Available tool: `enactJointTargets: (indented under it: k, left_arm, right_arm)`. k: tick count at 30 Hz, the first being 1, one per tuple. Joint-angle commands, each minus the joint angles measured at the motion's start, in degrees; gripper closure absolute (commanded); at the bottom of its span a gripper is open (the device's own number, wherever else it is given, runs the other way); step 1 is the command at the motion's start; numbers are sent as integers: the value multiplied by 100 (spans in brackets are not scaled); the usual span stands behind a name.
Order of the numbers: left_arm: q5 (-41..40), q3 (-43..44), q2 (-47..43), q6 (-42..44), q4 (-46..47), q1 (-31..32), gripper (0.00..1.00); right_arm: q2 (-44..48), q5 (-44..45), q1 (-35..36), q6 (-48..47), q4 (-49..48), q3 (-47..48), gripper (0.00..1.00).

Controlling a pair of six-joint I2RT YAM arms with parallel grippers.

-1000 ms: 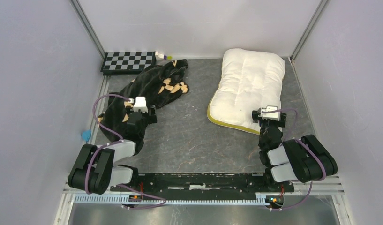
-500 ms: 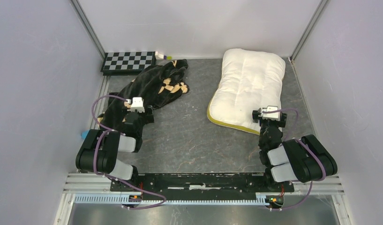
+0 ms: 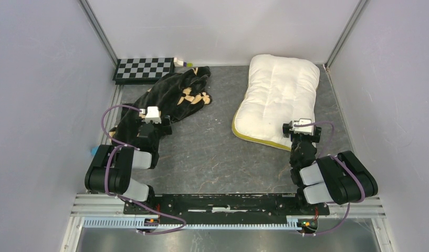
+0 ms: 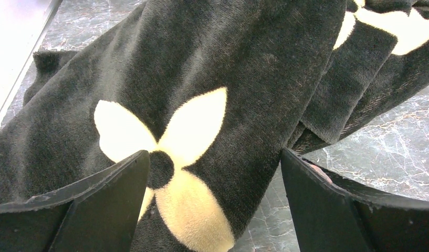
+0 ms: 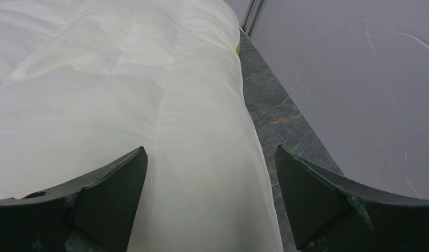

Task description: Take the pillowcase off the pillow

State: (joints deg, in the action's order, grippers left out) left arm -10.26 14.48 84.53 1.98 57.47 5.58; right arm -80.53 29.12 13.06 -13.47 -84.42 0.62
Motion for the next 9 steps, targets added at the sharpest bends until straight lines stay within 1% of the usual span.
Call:
enactJointTargets:
  k: [1, 9]
  left_arm:
    - [32, 121, 16, -113, 282, -22, 0]
    - [152, 175, 14, -144, 166, -92, 0]
  right_arm:
    - [37, 60, -23, 12, -550, -873, 2]
    - [37, 53, -23, 12, -549, -871, 2]
